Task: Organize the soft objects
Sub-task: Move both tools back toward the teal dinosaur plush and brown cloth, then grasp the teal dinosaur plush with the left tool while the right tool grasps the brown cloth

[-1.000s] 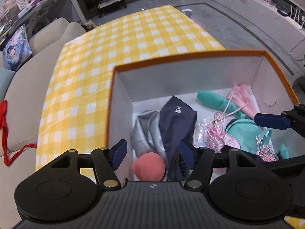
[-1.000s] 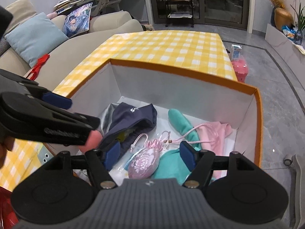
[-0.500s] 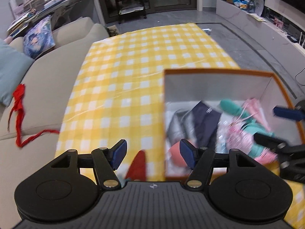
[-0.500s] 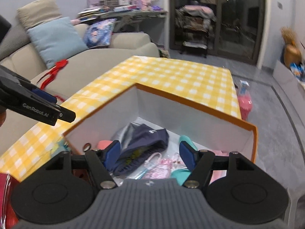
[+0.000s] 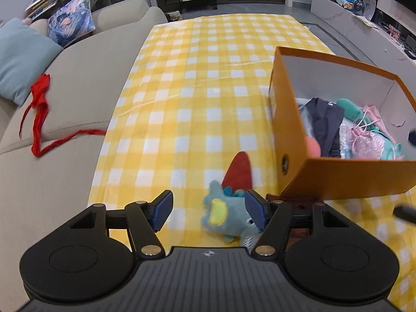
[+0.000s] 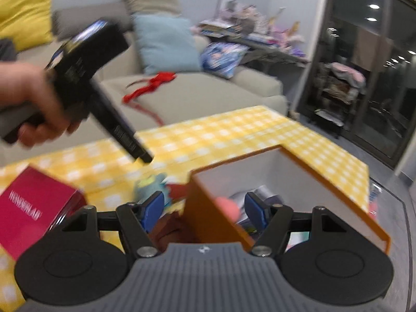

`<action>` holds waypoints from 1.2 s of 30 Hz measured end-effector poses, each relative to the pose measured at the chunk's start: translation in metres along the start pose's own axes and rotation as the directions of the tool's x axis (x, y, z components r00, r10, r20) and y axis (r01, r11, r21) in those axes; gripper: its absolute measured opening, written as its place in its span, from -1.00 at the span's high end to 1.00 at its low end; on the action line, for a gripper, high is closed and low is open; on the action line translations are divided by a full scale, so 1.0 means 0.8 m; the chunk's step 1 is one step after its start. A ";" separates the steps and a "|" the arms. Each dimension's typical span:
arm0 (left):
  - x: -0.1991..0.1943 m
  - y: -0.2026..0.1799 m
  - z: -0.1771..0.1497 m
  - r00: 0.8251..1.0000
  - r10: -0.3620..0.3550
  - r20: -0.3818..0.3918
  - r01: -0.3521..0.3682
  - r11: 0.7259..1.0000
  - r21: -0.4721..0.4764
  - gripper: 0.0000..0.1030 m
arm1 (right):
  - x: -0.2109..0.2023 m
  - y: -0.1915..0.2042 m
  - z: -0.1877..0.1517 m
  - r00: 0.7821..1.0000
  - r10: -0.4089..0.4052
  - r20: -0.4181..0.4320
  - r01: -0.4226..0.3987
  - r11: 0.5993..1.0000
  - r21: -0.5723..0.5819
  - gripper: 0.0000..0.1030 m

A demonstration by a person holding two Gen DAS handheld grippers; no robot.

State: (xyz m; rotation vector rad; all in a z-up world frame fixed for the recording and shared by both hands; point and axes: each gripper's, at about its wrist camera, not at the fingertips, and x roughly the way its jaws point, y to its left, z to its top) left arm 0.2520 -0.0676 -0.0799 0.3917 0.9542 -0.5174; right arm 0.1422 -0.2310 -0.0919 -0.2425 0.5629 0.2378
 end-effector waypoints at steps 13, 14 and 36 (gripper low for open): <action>0.038 0.051 -0.032 0.992 -0.122 0.030 0.122 0.992 -0.032 -0.45 | 0.083 0.046 -0.056 0.960 0.071 -0.270 -0.071 0.997 0.008 -0.32; 0.044 0.053 -0.033 0.990 -0.135 0.028 0.136 0.990 -0.036 -0.45 | 0.091 0.047 -0.060 0.954 0.069 -0.291 -0.065 0.998 0.026 -0.32; 0.112 0.028 -0.031 0.938 -0.338 -0.082 0.345 0.935 0.088 -0.65 | 0.144 0.049 -0.078 0.955 0.042 -0.292 0.001 0.989 0.146 -0.69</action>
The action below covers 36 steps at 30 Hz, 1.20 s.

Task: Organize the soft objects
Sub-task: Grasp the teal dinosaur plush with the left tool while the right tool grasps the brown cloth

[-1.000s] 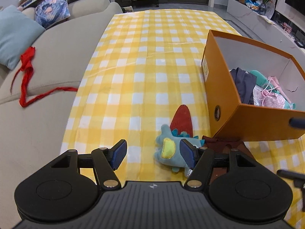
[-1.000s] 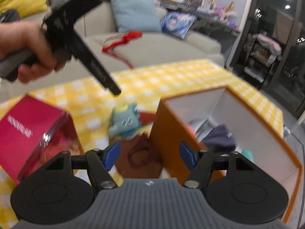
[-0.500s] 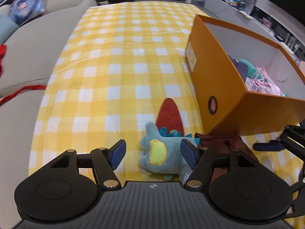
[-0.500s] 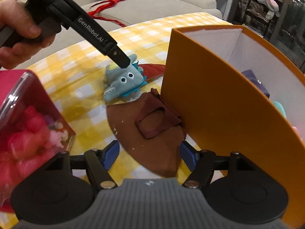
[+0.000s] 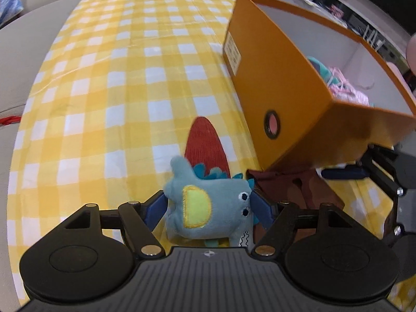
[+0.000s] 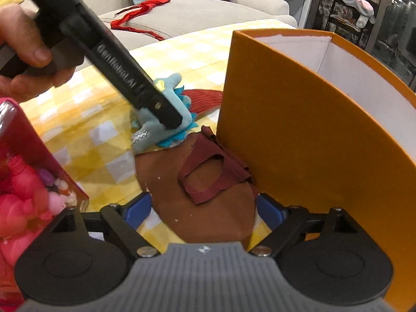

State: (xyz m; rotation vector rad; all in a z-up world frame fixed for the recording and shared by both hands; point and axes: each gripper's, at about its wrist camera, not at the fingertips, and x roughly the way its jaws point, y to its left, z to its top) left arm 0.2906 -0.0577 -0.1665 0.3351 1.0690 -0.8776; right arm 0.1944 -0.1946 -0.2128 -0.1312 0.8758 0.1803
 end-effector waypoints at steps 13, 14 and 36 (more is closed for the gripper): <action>0.000 0.000 -0.007 0.999 -0.032 -0.011 0.032 0.999 -0.001 -0.40 | 0.007 -0.008 0.002 0.999 0.035 0.007 -0.035 0.999 0.025 -0.59; 0.000 0.000 -0.008 0.999 -0.031 -0.009 0.031 1.000 -0.002 -0.39 | 0.007 -0.008 0.002 0.999 0.034 0.010 -0.034 0.999 0.021 -0.52; -0.028 0.003 -0.013 0.996 0.083 -0.044 -0.083 0.996 -0.015 -0.17 | -0.026 -0.028 0.008 0.988 0.034 -0.153 -0.037 0.999 -0.018 0.88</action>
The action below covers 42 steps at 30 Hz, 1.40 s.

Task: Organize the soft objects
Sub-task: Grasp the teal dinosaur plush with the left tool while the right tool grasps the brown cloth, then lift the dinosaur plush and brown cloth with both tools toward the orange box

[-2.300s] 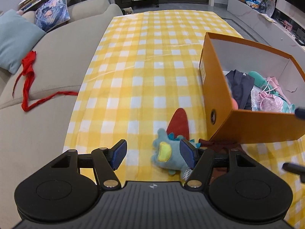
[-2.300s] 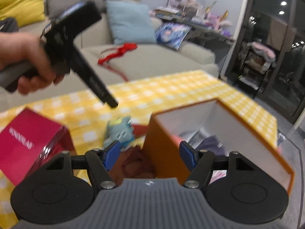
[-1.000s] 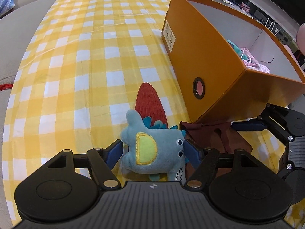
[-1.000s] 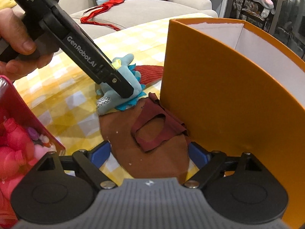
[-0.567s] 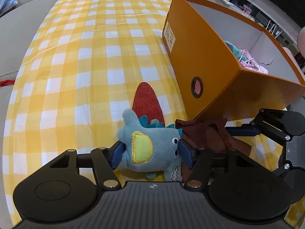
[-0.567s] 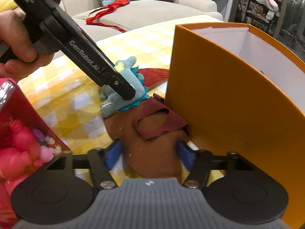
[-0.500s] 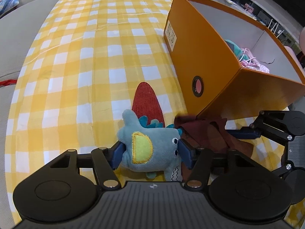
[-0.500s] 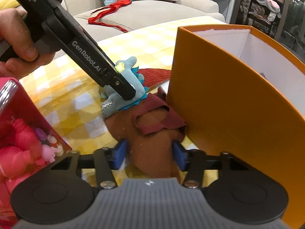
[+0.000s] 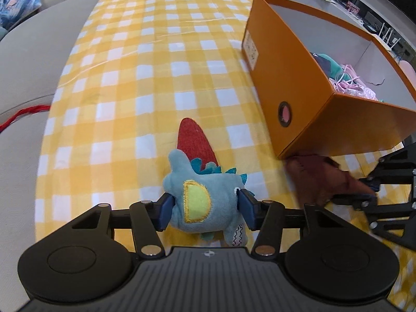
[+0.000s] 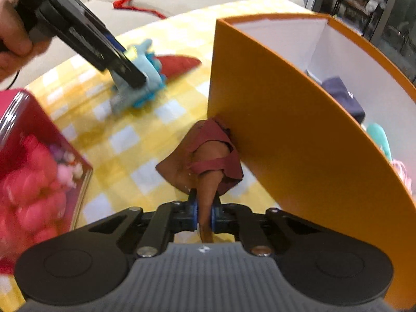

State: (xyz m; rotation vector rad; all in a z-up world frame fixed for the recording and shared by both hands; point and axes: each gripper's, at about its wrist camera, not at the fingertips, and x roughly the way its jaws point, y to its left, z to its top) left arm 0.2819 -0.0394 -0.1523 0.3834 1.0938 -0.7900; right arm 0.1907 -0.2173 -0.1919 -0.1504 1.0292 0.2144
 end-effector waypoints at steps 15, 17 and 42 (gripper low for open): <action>-0.027 0.042 -0.043 0.996 -0.060 -0.060 0.053 0.993 -0.106 -0.27 | -0.015 0.003 -0.032 0.998 -0.015 -0.054 0.010 0.996 -0.083 -0.31; -0.025 0.042 -0.044 0.997 -0.053 -0.055 0.047 0.992 -0.114 -0.52 | -0.011 0.004 -0.029 0.999 -0.017 -0.028 0.015 0.996 -0.083 -0.43; 0.007 0.023 -0.037 0.998 -0.047 -0.048 0.042 0.993 -0.111 -0.30 | 0.024 0.011 0.002 0.994 -0.009 0.108 0.009 1.000 0.002 -0.29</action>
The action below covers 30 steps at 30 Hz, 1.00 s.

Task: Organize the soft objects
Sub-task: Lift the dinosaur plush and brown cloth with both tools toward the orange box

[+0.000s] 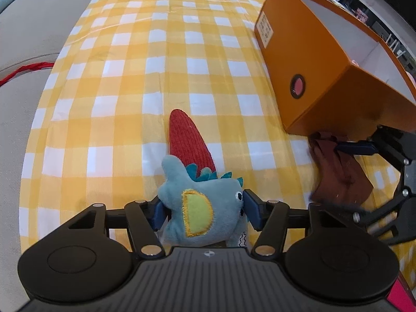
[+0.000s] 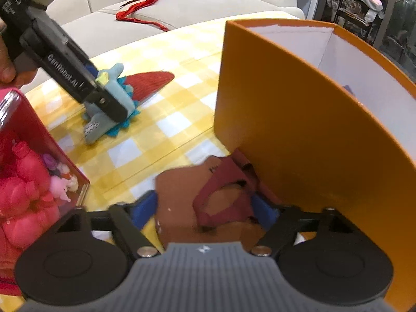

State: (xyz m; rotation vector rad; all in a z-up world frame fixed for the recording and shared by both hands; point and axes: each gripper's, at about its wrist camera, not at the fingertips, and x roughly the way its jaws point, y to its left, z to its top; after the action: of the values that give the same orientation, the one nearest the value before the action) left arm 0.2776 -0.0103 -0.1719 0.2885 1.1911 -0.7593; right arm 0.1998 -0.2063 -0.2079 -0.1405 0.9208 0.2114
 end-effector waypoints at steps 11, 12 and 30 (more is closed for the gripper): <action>-0.011 -0.004 0.001 1.000 -0.005 0.007 0.005 1.000 0.006 -0.20 | -0.011 -0.018 0.000 1.000 -0.020 -0.023 0.020 0.999 0.036 0.81; -0.013 -0.004 0.001 1.000 -0.003 0.008 0.003 1.000 0.007 -0.20 | -0.014 -0.019 0.000 0.999 -0.021 -0.027 0.022 0.999 0.036 0.82; -0.097 0.007 -0.054 0.990 0.137 0.007 -0.136 0.988 -0.075 -0.14 | -0.105 0.036 -0.033 0.991 0.030 -0.130 -0.031 0.999 -0.008 0.84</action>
State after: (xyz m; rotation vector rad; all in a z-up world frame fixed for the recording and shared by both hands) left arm 0.2370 0.0485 -0.1182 0.3000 1.1723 -0.5949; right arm 0.1229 -0.1940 -0.1576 -0.1508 1.0524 0.2370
